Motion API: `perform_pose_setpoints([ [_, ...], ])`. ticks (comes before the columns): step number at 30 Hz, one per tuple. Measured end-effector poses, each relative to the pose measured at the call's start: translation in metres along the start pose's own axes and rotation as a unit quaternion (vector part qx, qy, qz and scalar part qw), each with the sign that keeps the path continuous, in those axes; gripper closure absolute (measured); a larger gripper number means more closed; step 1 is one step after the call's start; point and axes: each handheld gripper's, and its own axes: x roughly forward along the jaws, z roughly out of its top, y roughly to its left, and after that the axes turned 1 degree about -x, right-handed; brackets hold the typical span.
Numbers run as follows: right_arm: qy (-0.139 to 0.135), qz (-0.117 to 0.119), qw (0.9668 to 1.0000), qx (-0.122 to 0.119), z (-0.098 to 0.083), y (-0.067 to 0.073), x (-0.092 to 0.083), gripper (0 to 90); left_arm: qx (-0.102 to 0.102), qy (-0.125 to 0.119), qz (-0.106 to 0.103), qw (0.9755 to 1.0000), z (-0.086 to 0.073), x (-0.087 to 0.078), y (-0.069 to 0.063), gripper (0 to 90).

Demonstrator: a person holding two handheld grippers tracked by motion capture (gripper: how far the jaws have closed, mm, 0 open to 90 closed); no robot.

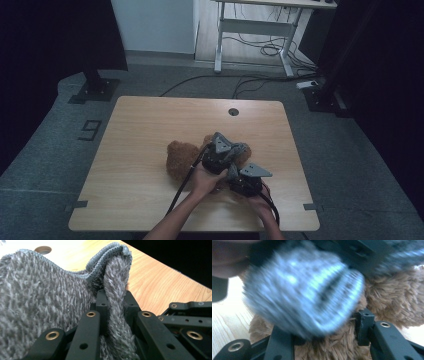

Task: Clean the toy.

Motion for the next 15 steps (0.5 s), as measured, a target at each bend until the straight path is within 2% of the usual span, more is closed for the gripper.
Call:
perform_pose_setpoints([
  [2, 0.000, 0.000, 1.0000, 0.002, 0.000, 0.000, 0.000, 54.3, -0.005, -0.007, 0.010, 0.9999, -0.004, -0.011, 0.010, 79.0],
  [5, -0.001, 0.002, 0.9999, 0.010, 0.000, -0.003, 0.000, 54.3, -0.008, -0.007, 0.038, 0.9992, -0.012, -0.028, 0.029, 79.0],
  [9, -0.004, 0.006, 0.9999, 0.016, 0.000, -0.005, 0.000, 54.3, -0.033, -0.014, 0.049, 0.9981, -0.027, -0.053, 0.058, 79.5],
  [10, -0.004, 0.004, 0.9998, 0.017, 0.000, -0.004, 0.000, 54.3, -0.032, -0.015, 0.056, 0.9978, -0.029, -0.058, 0.063, 79.6],
  [12, -0.003, 0.006, 0.9998, 0.019, 0.000, -0.006, 0.000, 54.2, -0.045, -0.022, 0.060, 0.9969, -0.037, -0.071, 0.075, 79.5],
  [15, -0.005, 0.009, 0.9998, 0.019, 0.000, -0.006, 0.000, 54.2, -0.085, -0.036, 0.055, 0.9942, -0.051, -0.088, 0.097, 79.5],
])
